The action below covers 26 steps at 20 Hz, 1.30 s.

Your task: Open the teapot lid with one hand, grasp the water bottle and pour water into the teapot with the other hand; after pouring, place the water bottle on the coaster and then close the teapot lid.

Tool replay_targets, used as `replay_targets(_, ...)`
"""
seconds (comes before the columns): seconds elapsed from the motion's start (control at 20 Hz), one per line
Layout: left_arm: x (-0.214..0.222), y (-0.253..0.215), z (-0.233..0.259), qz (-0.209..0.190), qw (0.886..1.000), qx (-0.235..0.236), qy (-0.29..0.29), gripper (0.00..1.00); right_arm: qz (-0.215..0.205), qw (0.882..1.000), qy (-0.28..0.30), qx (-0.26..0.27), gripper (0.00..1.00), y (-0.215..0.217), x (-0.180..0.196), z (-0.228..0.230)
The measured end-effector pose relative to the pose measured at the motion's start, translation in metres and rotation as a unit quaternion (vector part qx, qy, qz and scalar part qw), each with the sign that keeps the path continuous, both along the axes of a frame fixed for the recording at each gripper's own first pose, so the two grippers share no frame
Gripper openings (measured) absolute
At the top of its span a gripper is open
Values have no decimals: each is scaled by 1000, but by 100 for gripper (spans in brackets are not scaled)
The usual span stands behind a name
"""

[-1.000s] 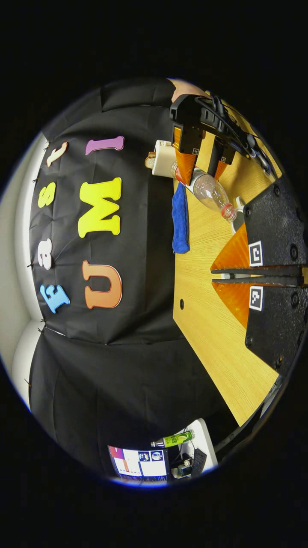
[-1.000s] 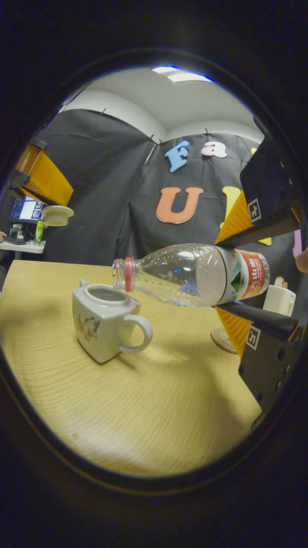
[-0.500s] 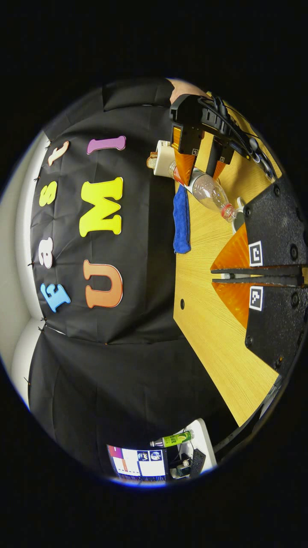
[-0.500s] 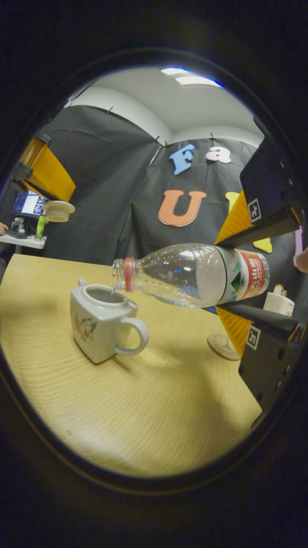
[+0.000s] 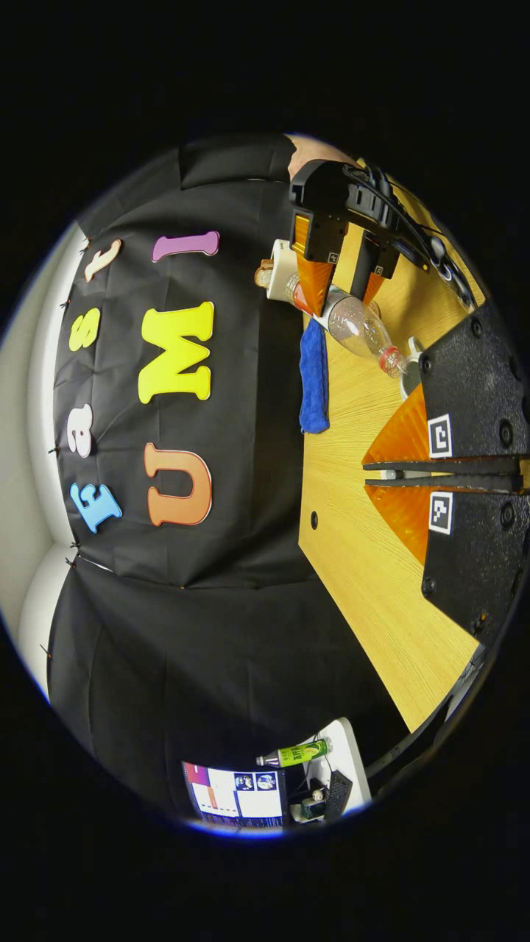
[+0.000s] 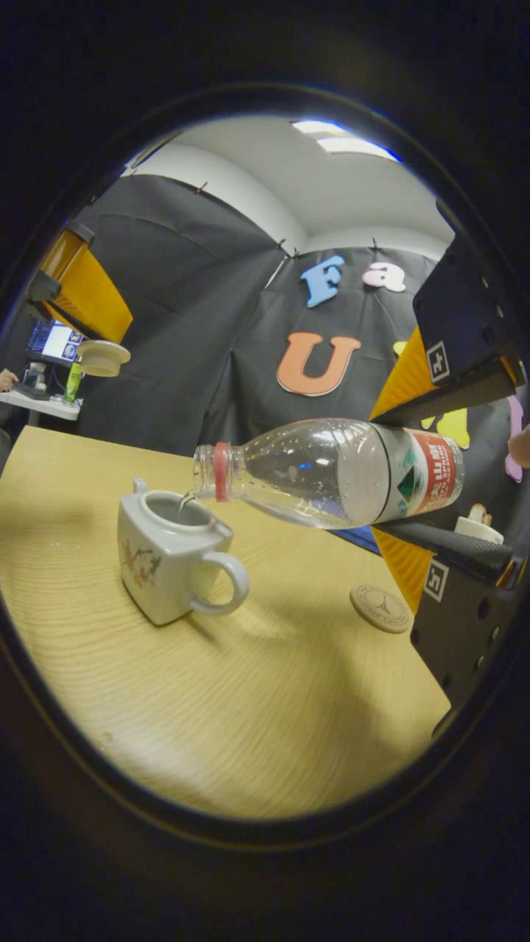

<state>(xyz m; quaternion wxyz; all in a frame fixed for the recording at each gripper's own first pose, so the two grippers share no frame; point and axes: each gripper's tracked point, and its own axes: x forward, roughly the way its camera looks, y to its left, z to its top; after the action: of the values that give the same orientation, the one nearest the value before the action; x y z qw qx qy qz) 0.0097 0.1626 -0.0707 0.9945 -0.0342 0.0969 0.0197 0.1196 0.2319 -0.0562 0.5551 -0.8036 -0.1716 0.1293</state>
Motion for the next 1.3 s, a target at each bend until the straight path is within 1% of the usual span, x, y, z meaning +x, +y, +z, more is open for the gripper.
replay_targets(0.45,-1,3,1,2,1000,-4,-1,3,2,1000,-23,-13,71,2,-1,5)
replay_targets(1.3,-3,4,4,2,1000,-6,-6,3,25,996,-73,-49,72,9,-2,18)
